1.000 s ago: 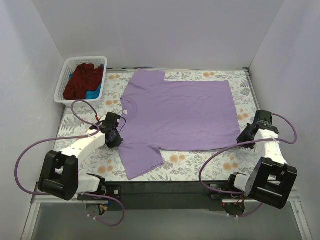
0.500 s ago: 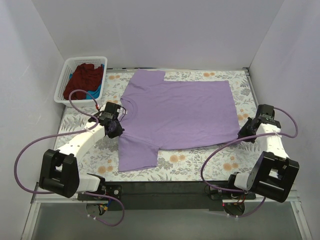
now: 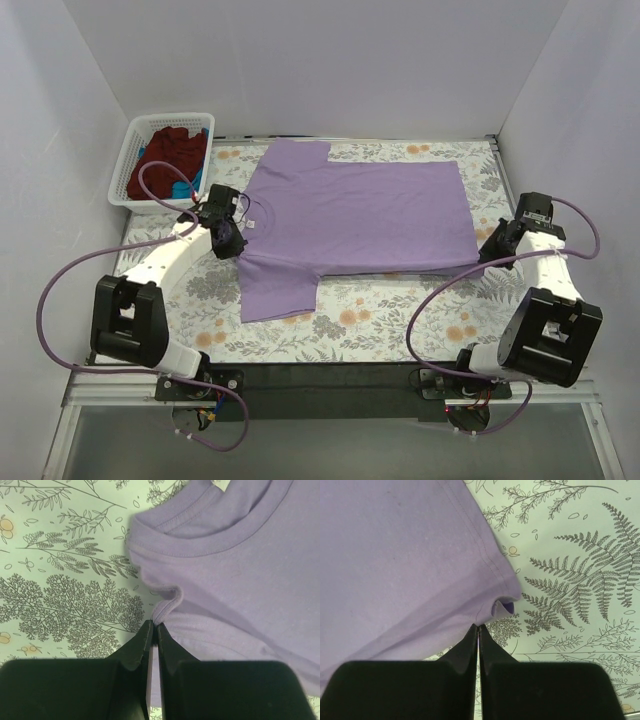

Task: Fold and stack the t-shirts
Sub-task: Fold the tshirt

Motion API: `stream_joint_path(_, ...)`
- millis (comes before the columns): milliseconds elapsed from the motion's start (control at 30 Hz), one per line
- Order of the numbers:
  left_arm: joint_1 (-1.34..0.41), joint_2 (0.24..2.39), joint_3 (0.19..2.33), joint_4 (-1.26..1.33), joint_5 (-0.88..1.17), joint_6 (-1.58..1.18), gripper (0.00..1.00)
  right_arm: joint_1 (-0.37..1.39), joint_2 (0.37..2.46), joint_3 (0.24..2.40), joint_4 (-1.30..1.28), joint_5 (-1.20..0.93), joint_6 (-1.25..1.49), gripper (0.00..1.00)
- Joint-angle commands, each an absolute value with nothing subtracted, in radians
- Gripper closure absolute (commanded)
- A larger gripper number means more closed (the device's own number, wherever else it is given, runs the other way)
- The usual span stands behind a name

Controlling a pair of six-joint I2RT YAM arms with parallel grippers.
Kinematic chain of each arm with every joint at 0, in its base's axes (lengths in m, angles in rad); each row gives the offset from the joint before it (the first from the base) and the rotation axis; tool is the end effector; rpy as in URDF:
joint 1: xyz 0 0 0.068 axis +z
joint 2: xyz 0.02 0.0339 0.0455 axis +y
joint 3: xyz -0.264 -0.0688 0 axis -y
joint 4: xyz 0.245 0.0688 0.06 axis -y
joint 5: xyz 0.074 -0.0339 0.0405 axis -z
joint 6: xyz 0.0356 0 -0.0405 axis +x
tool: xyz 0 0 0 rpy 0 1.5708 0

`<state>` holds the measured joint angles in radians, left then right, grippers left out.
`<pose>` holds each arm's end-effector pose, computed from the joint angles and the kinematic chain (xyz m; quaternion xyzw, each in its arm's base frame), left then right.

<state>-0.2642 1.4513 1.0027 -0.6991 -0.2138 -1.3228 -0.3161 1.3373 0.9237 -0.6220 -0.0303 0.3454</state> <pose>0.2722 -0.0658 0.2242 -0.5102 0.8278 -0.0757 0.2208 0.2506 -0.0808 0.2325 0.3094 0.9133 0.0185 0.2641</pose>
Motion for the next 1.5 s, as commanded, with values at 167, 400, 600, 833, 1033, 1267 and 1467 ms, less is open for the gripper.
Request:
stream_joint_path(167, -0.21, 1.537, 1.124, -0.719, -0.173, -1.292, 1.0, -0.301, 1.426, 1.035, -0.538, -0.031, 0.373, 0.99)
stream_joint_path(400, -0.189, 1.632, 1.221, -0.732, -0.167, -1.289, 1.0, -0.287, 1.502, 1.138, -0.511, -0.02, 0.376, 0.99)
stream_joint_path(600, -0.16, 1.701, 1.304, -0.741, -0.16, -1.282, 1.0, -0.275, 1.584, 1.198, -0.486, -0.037, 0.38, 0.99)
stream_joint_path(833, -0.143, 1.776, 1.356, -0.732, -0.15, -1.284, 1.0, -0.265, 1.681, 1.256, -0.471, -0.035, 0.361, 0.99)
stream_joint_path(1033, -0.141, 1.816, 1.379, -0.706, -0.15, -1.29, 1.0, -0.261, 1.746, 1.285, -0.451, -0.018, 0.347, 0.99)
stream_joint_path(1267, -0.135, 1.855, 1.402, -0.704, -0.172, -1.296, 1.0, -0.261, 1.789, 1.33, -0.443, -0.012, 0.324, 0.99)
stream_joint_path(1467, -0.127, 1.861, 1.399, -0.709, -0.184, -1.301, 1.0, -0.259, 1.824, 1.354, -0.437, -0.031, 0.318, 0.99)
